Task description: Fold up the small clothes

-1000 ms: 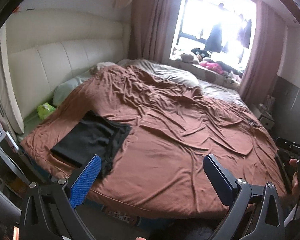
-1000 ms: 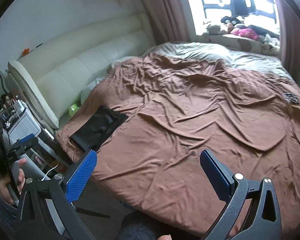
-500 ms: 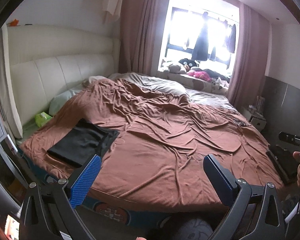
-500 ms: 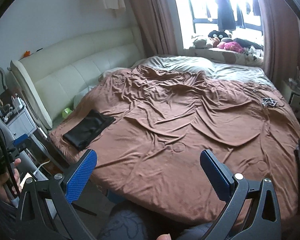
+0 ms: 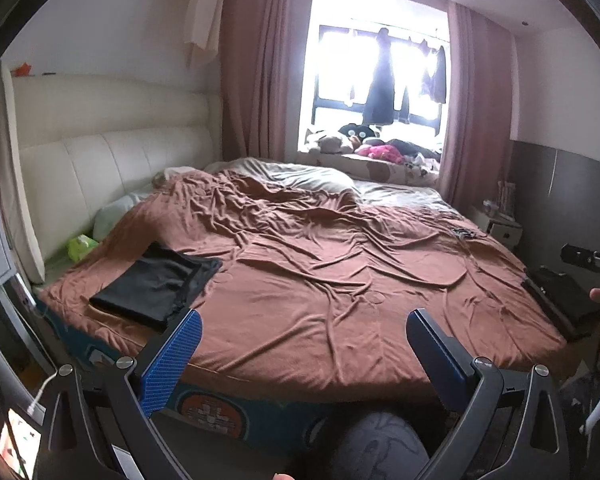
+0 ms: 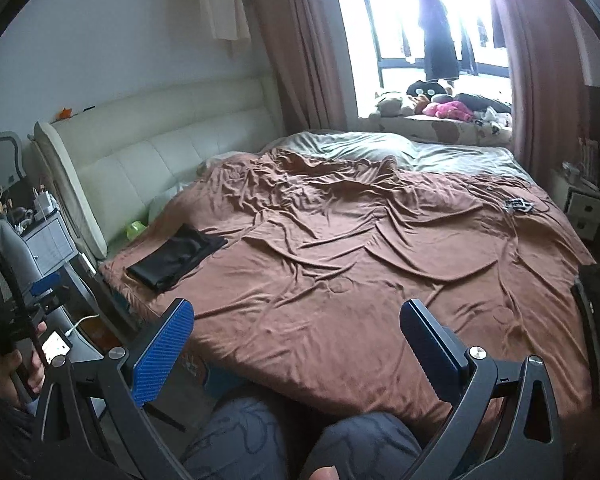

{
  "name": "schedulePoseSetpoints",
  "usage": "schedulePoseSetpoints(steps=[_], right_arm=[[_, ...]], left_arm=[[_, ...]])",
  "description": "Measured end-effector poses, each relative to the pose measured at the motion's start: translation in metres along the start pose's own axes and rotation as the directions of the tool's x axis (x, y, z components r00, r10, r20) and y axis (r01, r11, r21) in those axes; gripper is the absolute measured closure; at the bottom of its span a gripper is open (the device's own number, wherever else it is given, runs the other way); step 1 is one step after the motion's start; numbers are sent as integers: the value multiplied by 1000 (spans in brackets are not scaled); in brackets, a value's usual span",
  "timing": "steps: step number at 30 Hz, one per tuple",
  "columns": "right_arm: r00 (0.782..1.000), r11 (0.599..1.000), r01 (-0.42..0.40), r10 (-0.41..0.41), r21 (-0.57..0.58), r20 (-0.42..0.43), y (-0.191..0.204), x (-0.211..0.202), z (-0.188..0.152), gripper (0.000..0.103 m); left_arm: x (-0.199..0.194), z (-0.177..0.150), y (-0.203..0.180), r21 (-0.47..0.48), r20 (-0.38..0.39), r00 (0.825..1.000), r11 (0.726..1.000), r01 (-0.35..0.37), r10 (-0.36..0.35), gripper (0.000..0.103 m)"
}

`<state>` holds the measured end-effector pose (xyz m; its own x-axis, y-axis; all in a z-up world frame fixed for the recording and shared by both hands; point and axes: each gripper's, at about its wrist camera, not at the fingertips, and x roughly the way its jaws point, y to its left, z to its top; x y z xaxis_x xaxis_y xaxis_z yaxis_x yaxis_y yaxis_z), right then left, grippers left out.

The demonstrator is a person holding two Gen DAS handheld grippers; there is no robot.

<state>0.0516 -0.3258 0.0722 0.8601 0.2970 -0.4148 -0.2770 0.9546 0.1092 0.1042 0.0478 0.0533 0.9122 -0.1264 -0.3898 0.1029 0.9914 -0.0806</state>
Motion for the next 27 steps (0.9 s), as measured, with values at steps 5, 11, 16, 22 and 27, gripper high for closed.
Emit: schedulePoseSetpoints(steps=[5,11,16,22,27], right_arm=[[1000,1000,-7,7,-11,17,-1,-17,-22,0],[1000,999,14,-13,-44,21,0,-24,-42,0],[999,998,33,-32,-52,22,2,-26,-55,0],[999,999,46,-46,-12,26,2,-19,-64,0],[997,997,82,-82,3,9,-1,-6,-71,0]], left_arm=[[-16,-13,-14,-13,19,1000,1000,13,-13,0],[-23,-31,-27,-10,24,1000,1000,-8,8,0],[-21,-49,-38,7,10,1000,1000,-22,22,0],[-14,-65,-43,-12,21,999,999,-38,38,0],[-5,-72,-49,-15,7,1000,1000,-27,27,0]])
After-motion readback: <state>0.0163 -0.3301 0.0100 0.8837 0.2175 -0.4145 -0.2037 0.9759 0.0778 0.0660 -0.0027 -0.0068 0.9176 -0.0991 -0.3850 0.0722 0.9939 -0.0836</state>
